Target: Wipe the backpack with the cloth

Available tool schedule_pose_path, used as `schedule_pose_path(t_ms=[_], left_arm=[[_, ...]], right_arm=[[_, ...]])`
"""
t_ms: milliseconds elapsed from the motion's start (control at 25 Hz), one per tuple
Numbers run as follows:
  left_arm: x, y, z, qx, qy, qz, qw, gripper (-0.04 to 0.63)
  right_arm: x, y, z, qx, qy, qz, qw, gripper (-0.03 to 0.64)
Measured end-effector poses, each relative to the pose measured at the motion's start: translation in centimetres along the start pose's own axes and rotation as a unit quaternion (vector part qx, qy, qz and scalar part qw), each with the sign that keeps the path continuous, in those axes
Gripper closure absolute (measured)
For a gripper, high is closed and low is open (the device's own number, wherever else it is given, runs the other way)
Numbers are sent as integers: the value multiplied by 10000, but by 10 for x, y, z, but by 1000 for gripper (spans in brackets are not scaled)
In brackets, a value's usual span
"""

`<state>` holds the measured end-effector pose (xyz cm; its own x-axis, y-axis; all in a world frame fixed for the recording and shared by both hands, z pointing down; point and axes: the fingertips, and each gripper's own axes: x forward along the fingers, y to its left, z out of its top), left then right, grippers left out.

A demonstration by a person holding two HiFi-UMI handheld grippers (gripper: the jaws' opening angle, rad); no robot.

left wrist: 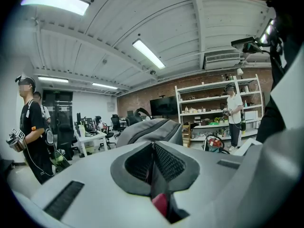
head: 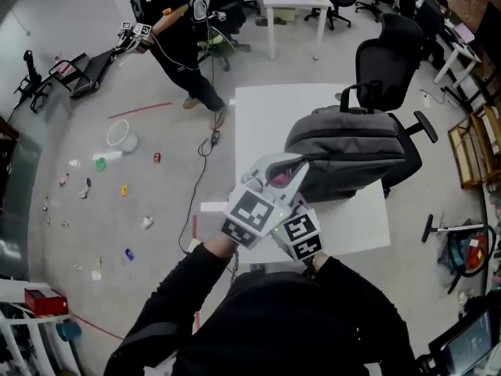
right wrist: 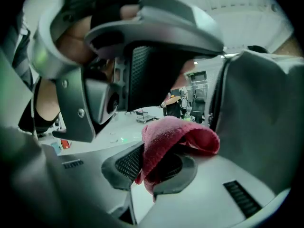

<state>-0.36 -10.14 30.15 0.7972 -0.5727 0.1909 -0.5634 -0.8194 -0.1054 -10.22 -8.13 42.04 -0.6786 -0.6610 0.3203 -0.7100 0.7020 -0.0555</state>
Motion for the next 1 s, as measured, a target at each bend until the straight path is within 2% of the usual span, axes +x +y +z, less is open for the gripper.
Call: schedule_pose_path(t_ms=[80,320,520,800,1000], left_arm=[[3,0,-2,-25,-14,-45,10000,565],[8,1,-6,-278,-82,-80,9995,565],[8,4,-7,-462,-171,98,9987,565],[12,5,-9,-621,-206,465,9968,566],[15,4,-10,-697,-171,711,9949,566]], right_arm=[[7,-6,-3,-107,24,-172,9998,551],[-28,-53,-27,411,-65,-874,9953,551],[-74,-98,-50,740,-126,-1409,9872,551],[-147,-183,-70,1087,-288,-2234,9682,551],[-212,-243,-78,1450,-569,-2851,9458,551]])
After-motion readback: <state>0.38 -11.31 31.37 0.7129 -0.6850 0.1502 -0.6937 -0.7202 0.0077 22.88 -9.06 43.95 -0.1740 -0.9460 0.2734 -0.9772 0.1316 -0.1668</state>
